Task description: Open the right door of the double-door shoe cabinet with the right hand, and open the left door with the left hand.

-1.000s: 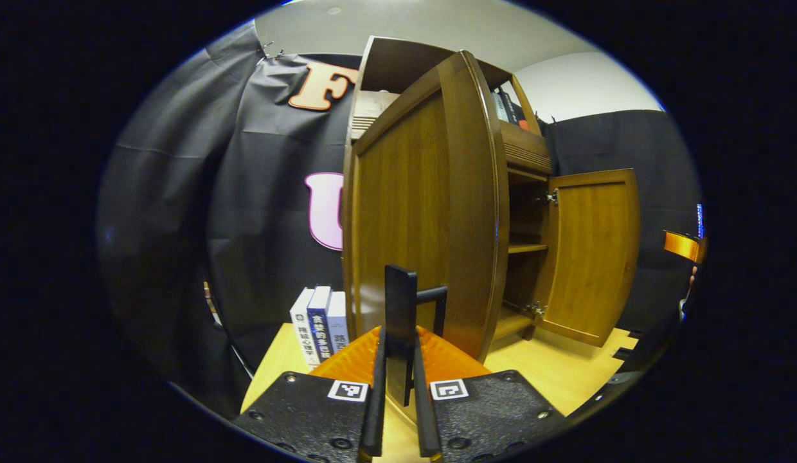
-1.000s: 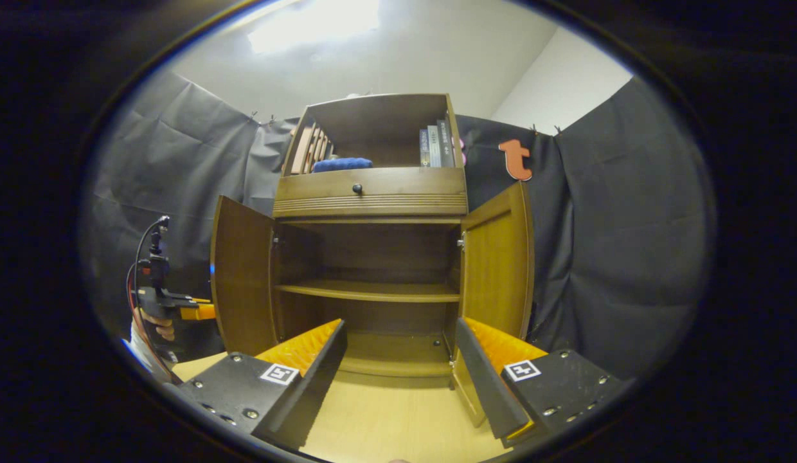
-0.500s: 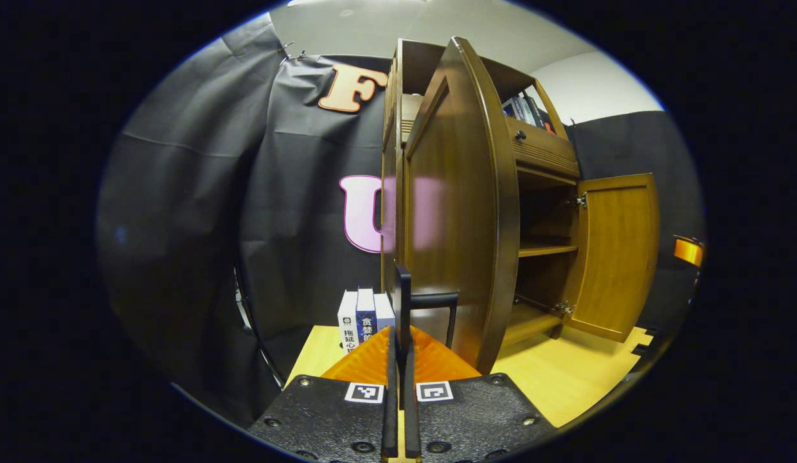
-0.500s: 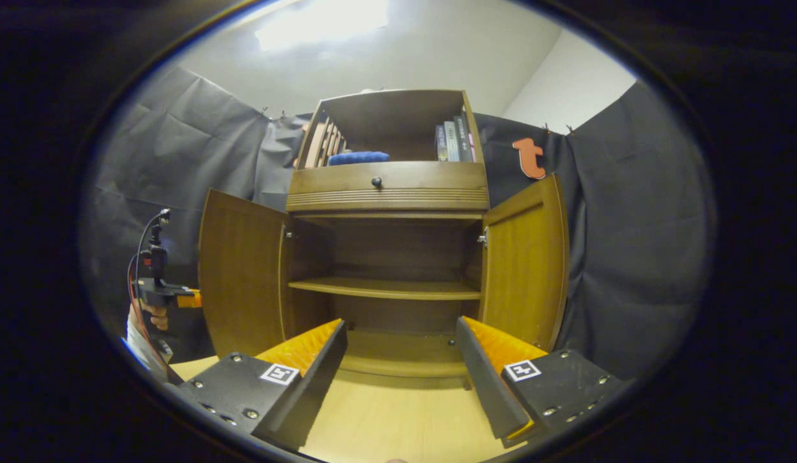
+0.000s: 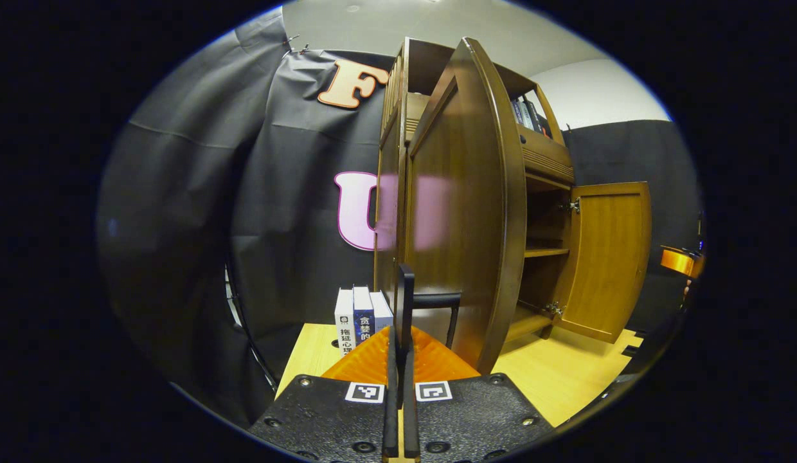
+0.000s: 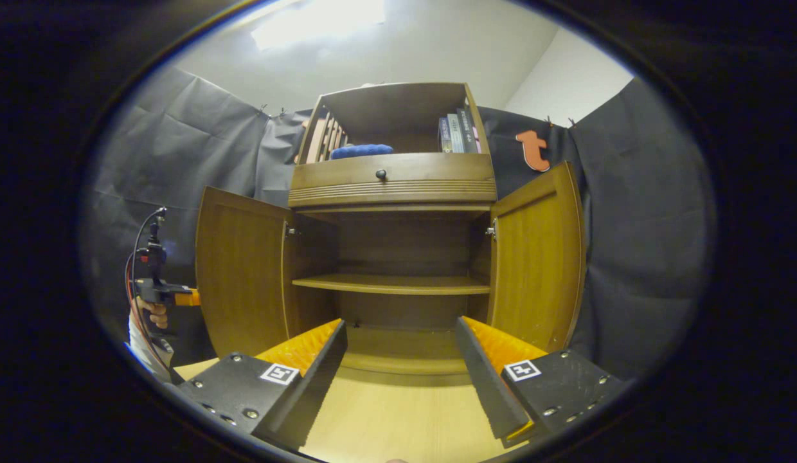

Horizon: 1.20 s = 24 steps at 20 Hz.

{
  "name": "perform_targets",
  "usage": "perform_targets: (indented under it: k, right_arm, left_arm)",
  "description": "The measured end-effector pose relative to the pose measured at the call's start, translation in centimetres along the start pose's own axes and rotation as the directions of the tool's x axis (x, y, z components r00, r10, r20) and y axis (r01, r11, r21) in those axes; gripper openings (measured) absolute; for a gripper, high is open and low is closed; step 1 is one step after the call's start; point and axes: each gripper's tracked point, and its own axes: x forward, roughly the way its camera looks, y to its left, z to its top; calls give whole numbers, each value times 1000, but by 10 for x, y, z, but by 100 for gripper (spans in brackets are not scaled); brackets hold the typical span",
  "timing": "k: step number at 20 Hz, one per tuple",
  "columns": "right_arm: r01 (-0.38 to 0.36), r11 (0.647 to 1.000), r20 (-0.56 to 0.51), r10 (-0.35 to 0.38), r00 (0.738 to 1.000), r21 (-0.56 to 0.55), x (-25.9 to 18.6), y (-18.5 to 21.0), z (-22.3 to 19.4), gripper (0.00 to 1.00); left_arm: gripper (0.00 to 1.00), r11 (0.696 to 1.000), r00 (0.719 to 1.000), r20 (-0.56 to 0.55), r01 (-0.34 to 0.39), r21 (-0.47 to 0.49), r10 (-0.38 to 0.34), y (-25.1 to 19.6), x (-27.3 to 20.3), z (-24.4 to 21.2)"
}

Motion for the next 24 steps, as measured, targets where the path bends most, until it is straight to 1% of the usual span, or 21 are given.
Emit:
perform_targets:
  k: [2, 4, 6, 8, 10, 12, 13, 16, 17, 18, 19, 22, 23, 24]
  right_arm:
    - [6, 1000, -3, -6, 1000, 7, -2, -3, -1, 97]
    - [7, 1000, -3, -7, 1000, 13, -3, -6, -2, 100]
    - [10, 1000, 1, -10, 1000, 19, -5, -10, -2, 100]
    - [31, 999, 12, -31, 999, 31, -10, -20, -2, 100]
    - [43, 998, 12, -43, 999, 45, -13, -28, -4, 100]
    - [50, 997, 18, -51, 999, 55, -18, -33, -4, 98]
    - [53, 997, 26, -55, 998, 57, -22, -37, -2, 100]
    - [48, 998, 49, -51, 998, 45, -30, -41, 1, 100]
    - [43, 998, 52, -46, 998, 46, -33, -41, 1, 100]
    - [36, 998, 56, -38, 998, 49, -35, -41, 2, 100]
    - [30, 998, 58, -33, 998, 52, -37, -41, 2, 100]
    - [31, 998, 75, -35, 997, 55, -40, -45, 8, 100]
    - [37, 998, 84, -41, 996, 55, -40, -46, 11, 100]
    - [37, 998, 91, -42, 995, 55, -40, -48, 14, 100]
  left_arm:
    - [4, 1000, 1000, 2, -2, 2, 2, 0, 0, 0]
    - [4, 1000, 1000, 9, -5, 7, 5, 0, 0, 0]
    - [4, 1000, 1000, 23, -11, 13, 11, -2, 0, 1]
    - [3, 999, 999, 29, -19, 36, 18, -5, -2, 0]
    - [6, 998, 999, 30, -35, 58, 33, -8, -3, 0]
    - [9, 998, 999, 20, -48, 42, 47, -8, -7, -2]
    - [12, 997, 997, 18, -70, 31, 69, -5, -10, -2]
    - [21, 993, 992, 49, -119, 16, 118, 0, -25, 5]
    - [30, 991, 989, 61, -135, 9, 134, 1, -31, 7]
    - [32, 988, 986, 70, -152, 5, 151, 1, -38, 10]
    - [43, 987, 984, 79, -161, 8, 160, -2, -44, 12]
    - [61, 978, 974, 108, -203, 46, 197, -10, -66, 23]
    - [67, 973, 968, 123, -225, 55, 217, -12, -73, 30]
    - [70, 962, 956, 146, -266, 55, 256, -10, -80, 39]
